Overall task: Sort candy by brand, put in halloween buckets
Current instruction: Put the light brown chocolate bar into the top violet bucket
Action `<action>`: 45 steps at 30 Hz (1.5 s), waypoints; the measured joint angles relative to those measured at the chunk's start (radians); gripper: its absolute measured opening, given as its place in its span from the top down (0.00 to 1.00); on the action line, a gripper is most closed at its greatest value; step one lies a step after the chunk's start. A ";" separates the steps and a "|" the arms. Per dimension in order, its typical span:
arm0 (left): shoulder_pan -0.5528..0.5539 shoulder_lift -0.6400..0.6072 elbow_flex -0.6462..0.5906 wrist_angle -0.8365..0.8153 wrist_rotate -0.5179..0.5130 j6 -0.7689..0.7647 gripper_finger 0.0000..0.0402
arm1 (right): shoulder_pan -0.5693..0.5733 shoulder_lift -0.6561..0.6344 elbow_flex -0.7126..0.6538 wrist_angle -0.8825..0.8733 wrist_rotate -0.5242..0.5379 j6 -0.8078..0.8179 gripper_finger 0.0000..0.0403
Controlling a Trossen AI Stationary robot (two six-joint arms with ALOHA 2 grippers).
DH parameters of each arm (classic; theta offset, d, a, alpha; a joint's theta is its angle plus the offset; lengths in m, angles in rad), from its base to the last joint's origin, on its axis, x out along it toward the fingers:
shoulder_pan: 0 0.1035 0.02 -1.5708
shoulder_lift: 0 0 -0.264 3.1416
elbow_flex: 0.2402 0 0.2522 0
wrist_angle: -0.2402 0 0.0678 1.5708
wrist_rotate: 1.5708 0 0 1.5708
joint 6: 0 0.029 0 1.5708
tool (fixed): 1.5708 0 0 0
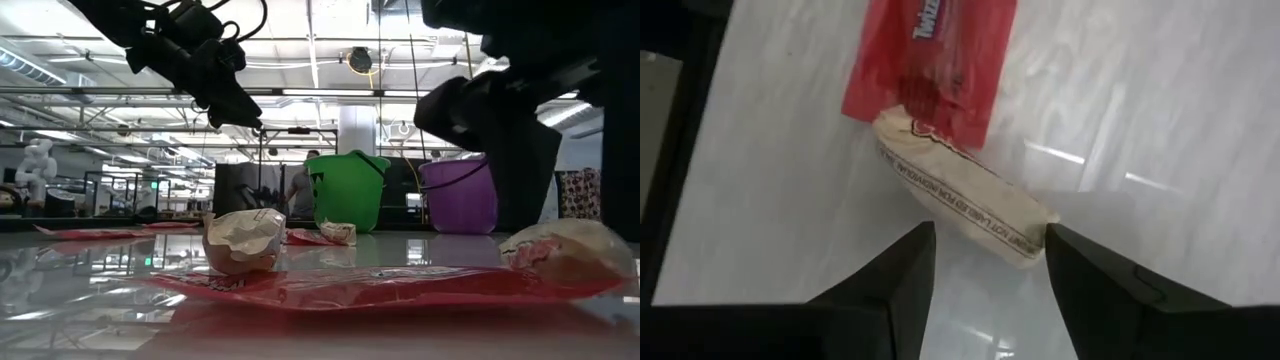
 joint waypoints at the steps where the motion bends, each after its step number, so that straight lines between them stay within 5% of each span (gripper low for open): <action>1: 0.000 0.000 0.000 0.000 -0.001 0.000 0.49 | 0.000 0.003 0.000 0.002 0.000 0.000 0.55; 15: 0.000 0.000 0.000 0.001 -0.003 -0.001 0.49 | 0.000 0.005 0.000 0.006 0.009 -0.021 0.56; 35: 0.000 0.000 0.000 0.002 -0.003 0.000 0.49 | -0.008 0.000 0.000 0.011 0.025 0.017 0.98; 45: 0.000 0.000 0.000 0.003 -0.003 0.001 0.49 | -0.079 -0.104 0.000 -0.108 0.025 0.137 1.00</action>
